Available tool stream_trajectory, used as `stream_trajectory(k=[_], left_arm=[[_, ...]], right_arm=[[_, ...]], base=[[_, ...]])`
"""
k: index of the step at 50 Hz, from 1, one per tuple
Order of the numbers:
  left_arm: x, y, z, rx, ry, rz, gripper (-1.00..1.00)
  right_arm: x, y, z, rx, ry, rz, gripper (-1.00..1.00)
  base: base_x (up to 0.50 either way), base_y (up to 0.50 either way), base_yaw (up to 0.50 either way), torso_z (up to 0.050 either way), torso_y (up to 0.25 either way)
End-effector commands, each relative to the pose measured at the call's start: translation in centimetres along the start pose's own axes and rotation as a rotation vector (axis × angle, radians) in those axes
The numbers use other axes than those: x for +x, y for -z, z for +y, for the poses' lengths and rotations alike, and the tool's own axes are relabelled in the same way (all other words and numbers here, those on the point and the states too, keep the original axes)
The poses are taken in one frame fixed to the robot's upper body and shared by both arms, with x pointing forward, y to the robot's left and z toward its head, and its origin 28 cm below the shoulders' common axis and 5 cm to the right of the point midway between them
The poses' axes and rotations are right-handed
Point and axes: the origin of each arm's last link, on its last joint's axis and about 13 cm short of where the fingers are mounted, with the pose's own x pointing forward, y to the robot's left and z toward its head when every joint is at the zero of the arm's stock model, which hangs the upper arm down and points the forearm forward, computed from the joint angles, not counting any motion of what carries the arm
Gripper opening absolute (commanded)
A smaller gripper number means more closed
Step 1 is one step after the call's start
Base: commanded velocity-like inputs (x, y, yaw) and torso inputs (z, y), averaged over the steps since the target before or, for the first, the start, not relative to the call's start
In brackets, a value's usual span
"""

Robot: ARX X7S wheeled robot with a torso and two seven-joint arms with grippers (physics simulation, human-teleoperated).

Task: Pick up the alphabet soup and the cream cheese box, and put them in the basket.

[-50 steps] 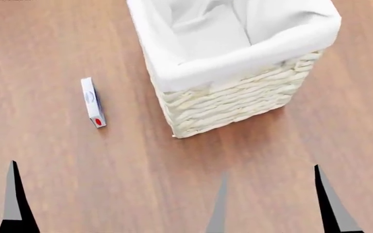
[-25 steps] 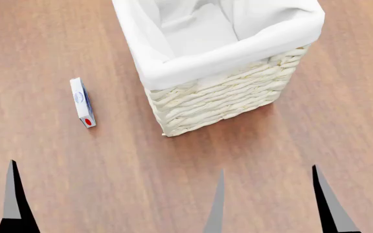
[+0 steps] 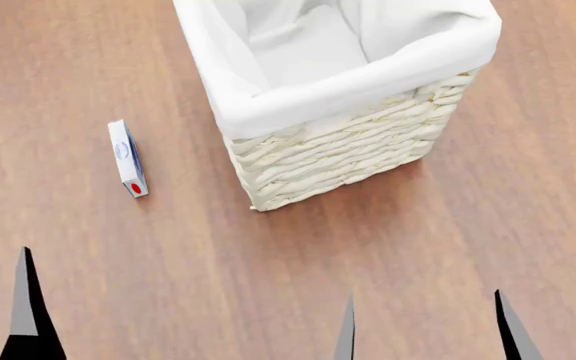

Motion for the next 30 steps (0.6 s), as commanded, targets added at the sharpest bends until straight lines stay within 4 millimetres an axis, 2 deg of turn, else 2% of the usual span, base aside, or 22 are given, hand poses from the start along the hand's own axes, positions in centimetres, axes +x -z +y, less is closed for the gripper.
stream_trajectory(k=[1, 5, 8, 18, 30], left_arm=[[0.0, 0.4, 0.0, 0.001, 0.002, 0.012, 1.0], [0.0, 0.3, -0.1, 0.003, 0.006, 0.015, 1.0], [0.0, 0.3, 0.0, 0.008, 0.002, 0.017, 1.0], [0.0, 0.2, -0.2, 0.007, 0.012, 0.017, 1.0], [-0.1, 0.1, 0.0, 0.008, 0.002, 0.017, 1.0]], right_arm=[[-0.7, -0.8, -0.1, -0.026, -0.006, 0.071, 1.0], [-0.9, -0.8, -0.2, -0.016, -0.015, 0.099, 1.0], [-1.2, -0.2, -0.4, -0.019, -0.005, 0.202, 1.0], [-1.8, 0.5, -0.8, -0.023, 0.012, 0.341, 1.0], [-2.1, 1.0, -0.7, 0.007, 0.002, 0.416, 1.0]], base=[[0.0, 0.0, 0.0, 0.0, 0.0], [0.0, 0.0, 0.0, 0.0, 0.0], [0.0, 0.0, 0.0, 0.0, 0.0], [0.0, 0.0, 0.0, 0.0, 0.0], [0.0, 0.0, 0.0, 0.0, 0.0]])
